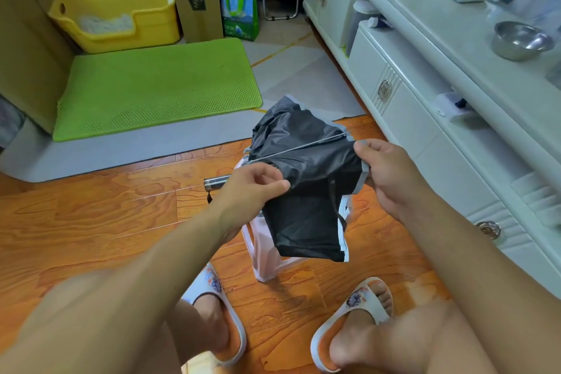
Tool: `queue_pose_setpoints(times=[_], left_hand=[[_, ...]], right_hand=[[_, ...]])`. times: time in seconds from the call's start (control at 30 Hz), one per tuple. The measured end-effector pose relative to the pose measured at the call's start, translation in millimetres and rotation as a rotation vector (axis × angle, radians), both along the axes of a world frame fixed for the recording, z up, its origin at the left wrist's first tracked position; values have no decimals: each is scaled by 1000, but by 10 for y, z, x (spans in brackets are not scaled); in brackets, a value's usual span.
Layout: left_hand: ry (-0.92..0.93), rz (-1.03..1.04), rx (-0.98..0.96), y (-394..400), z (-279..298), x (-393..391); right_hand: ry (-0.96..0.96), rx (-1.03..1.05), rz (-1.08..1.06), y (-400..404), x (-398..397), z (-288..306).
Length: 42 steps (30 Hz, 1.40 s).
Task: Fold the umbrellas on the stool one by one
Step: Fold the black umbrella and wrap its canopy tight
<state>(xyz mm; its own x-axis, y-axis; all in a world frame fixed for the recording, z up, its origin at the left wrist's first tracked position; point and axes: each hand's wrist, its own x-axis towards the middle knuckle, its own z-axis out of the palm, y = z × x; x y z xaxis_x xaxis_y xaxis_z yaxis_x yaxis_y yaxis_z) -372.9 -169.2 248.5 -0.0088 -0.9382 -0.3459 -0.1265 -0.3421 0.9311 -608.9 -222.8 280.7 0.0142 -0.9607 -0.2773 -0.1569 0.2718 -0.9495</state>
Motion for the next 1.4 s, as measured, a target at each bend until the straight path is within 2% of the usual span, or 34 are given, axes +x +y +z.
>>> queue_pose_setpoints(times=[0.17, 0.27, 0.37, 0.47, 0.6, 0.7, 0.77, 0.87, 0.97, 1.1, 1.17, 1.27, 1.33, 1.4], left_hand=[[-148, -111, -96, 67, -80, -39], [-55, -97, -121, 37, -103, 23], [82, -8, -37, 35, -77, -13], [90, 121, 86, 38, -60, -68], [152, 321, 12, -46, -46, -102], [140, 328, -44, -53, -64, -100], [95, 294, -74, -15, -53, -92], [-103, 181, -139, 75, -10, -83], [-247, 67, -183, 177, 45, -99], [-438, -16, -225, 260, 10, -90], [-479, 3, -233, 274, -10, -91], [-508, 68, -277, 272, 7, -117], [-524, 97, -312, 259, 10, -127], [-536, 100, -341, 248, -9, -124]], right_hand=[[4, -15, 8, 5, 9, 12], [36, -20, 28, -10, 17, 0], [9, -17, 16, -10, 13, 26], [17, -7, 78, 20, 36, 44], [21, 20, 82, 42, 42, 33], [68, 53, 38, 41, -14, 9], [103, 81, 37, 54, -74, -21], [175, 57, 27, 117, -125, -36], [338, -103, 49, 243, -101, 14], [592, -377, -67, 602, -4, 41], [687, -296, 77, 806, 71, -53], [781, 93, 342, 935, 152, -300], [781, 200, 378, 858, 136, -396], [662, 211, 354, 789, 129, -408]])
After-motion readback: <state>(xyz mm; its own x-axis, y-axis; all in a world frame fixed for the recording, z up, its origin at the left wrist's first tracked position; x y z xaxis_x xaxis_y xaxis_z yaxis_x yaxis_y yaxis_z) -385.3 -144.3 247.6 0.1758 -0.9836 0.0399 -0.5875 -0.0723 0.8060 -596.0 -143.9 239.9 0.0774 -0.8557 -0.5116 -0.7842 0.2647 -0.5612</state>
